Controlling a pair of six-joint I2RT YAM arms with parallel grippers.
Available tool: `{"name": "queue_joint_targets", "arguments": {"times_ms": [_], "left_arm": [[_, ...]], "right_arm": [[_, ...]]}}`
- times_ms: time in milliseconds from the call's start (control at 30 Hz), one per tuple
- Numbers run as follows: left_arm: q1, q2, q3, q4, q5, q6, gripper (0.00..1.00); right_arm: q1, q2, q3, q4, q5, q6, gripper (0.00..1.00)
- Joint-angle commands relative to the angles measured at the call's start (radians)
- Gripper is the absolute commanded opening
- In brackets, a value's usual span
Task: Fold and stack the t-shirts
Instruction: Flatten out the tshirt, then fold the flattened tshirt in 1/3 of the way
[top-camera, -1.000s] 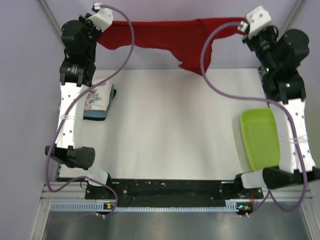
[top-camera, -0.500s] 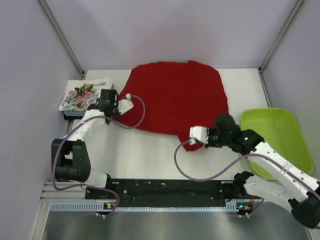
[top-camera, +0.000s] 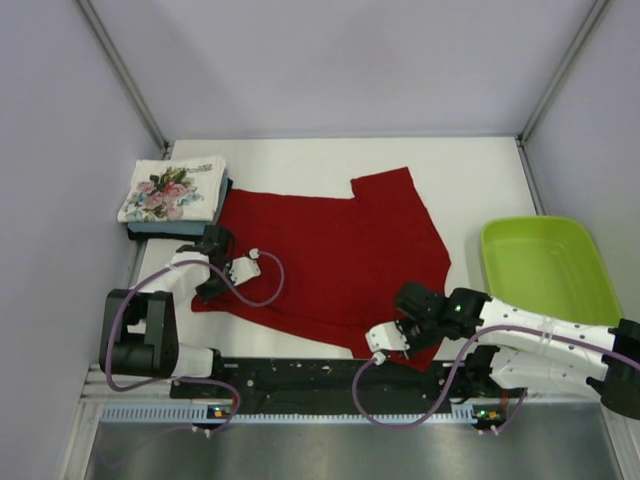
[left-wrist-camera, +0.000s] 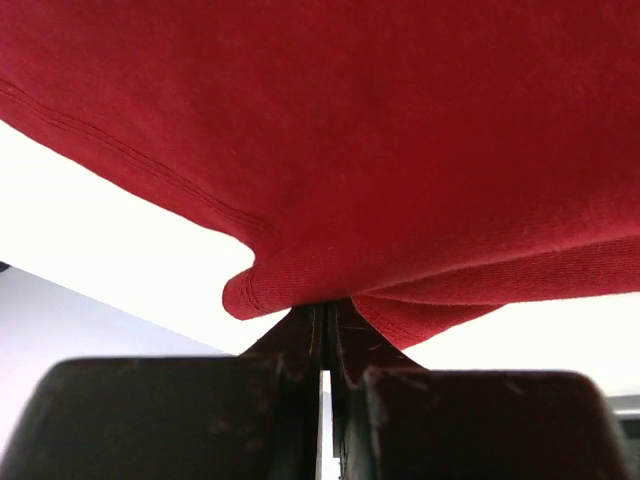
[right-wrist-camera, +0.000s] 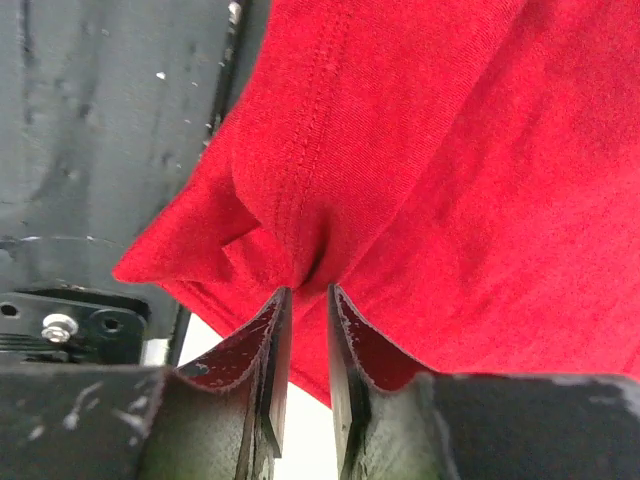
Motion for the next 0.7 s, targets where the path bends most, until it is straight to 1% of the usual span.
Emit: {"name": "queue_joint_targets", "arguments": {"times_ms": [0, 67, 100, 167, 300, 400, 500, 567, 667], "left_arm": [[0.012, -0.030, 0.045, -0.114, 0.037, -0.023, 0.00], [0.012, -0.034, 0.060, -0.142, 0.060, -0.040, 0.00], [0.012, -0.039, 0.059, -0.145, 0.065, -0.044, 0.00], [0.012, -0.043, 0.056, -0.146, 0.068, -0.050, 0.00], [0.012, -0.050, 0.054, -0.163, 0.069, -0.063, 0.00], [0.012, -0.062, 0.056, -0.172, 0.075, -0.073, 0.00], [0.012, -0.079, 0.050, -0.175, 0.092, -0.081, 0.00], [0.012, -0.089, 0.048, -0.175, 0.101, -0.087, 0.00], [0.012, -0.094, 0.056, -0.185, 0.106, -0.096, 0.00]], "right_arm": [[0.034, -0.008, 0.004, -0.001, -0.101, 0.054, 0.19], [0.034, -0.017, -0.002, 0.038, -0.115, 0.085, 0.17], [0.034, -0.013, -0.004, 0.042, -0.112, 0.093, 0.19], [0.032, -0.010, -0.001, 0.056, -0.105, 0.109, 0.24], [0.032, -0.008, 0.036, 0.087, -0.108, 0.227, 0.36], [0.032, -0.008, 0.044, 0.113, -0.060, 0.295, 0.39], [0.032, 0.003, 0.051, 0.182, -0.045, 0.375, 0.45], [0.044, 0.039, 0.067, 0.216, -0.062, 0.408, 0.51], [0.074, 0.069, 0.061, 0.245, -0.057, 0.415, 0.63]]}}
